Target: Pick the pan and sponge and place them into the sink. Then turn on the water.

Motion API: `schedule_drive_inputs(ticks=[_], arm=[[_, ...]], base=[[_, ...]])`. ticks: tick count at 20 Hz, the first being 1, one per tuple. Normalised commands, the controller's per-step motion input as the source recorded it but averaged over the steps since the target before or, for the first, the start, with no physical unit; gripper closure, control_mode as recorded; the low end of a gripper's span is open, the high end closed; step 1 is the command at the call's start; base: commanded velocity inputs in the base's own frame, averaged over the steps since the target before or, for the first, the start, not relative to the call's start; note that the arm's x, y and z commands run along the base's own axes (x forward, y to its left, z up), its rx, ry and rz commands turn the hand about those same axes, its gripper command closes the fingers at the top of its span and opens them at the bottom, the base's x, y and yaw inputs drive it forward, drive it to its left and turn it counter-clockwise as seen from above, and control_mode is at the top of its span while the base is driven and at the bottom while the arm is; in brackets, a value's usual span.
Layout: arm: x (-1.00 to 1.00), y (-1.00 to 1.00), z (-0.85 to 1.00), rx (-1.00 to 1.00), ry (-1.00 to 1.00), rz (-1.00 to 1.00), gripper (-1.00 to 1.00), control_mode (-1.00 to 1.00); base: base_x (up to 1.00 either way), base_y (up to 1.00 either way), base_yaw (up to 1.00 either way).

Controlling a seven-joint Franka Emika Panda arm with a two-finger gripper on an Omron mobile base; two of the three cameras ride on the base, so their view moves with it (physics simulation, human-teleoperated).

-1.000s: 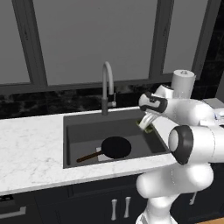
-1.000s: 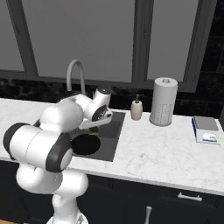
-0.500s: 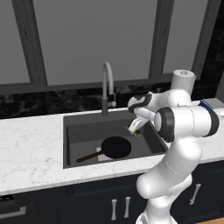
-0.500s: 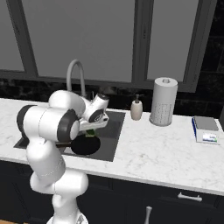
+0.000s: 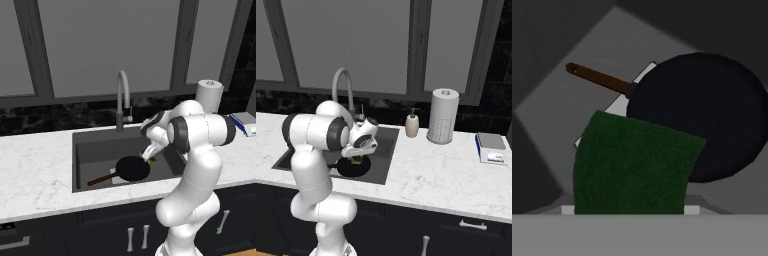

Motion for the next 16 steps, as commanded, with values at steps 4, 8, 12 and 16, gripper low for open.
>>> schedule_drive_inputs(ticks=[4, 8, 12, 16], arm=[[0.02, 0.11, -0.47, 0.05, 0.0, 0.0, 1.0, -1.0], [0.09, 0.09, -0.46, 0.03, 0.0, 0.0, 1.0, -1.0], [0.21, 0.07, -0.48, 0.0, 0.0, 0.0, 1.0, -1.0], [0.29, 0.03, -0.43, 0.0, 0.0, 0.0, 1.0, -1.0]], base=[[0.0, 0.0, 0.0], [0.0, 0.0, 0.0], [0.0, 0.0, 0.0], [0.0, 0.0, 0.0]])
